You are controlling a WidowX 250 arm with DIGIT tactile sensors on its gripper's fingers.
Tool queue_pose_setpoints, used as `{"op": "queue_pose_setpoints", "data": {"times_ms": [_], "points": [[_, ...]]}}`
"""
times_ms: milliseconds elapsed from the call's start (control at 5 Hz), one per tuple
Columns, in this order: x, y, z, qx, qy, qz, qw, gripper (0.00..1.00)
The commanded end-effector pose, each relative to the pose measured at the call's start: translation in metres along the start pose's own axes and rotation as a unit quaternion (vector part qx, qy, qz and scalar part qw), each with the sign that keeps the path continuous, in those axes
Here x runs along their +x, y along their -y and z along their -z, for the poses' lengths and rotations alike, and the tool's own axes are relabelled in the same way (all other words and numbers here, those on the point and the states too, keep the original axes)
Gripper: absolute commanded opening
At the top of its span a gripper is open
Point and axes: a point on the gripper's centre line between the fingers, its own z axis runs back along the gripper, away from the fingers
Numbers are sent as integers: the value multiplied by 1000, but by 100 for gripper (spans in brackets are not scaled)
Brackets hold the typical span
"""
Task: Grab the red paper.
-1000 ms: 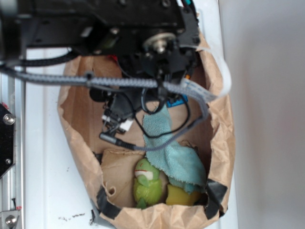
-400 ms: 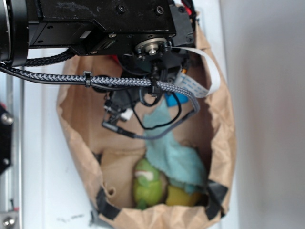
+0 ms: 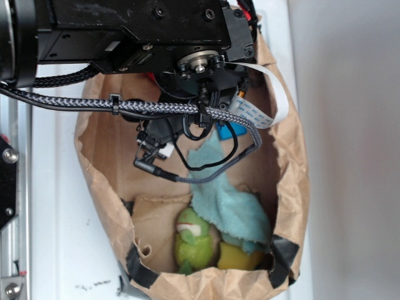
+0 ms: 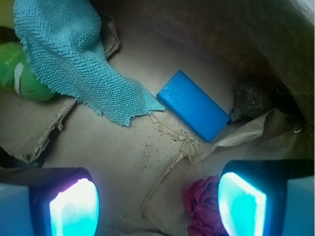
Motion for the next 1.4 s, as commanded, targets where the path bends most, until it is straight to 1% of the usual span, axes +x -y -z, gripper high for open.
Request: {"op": "queue_pose_setpoints", "data": {"times_ms": [0,200,400,600,800,1000,1200], "points": [[-13,-23,15,77,-17,-13,997,100],[-20,-34,17,84,-26,-11,996,100],[-28,-42,16,62,-35,11,997,100],[-35,-45,16,33,-25,53,998,100],[-43,-51,26,25,-6,74,997,100],[-44,-52,29,30,-9,79,996,100],[-43,-50,38,45,-18,83,995,100]]}}
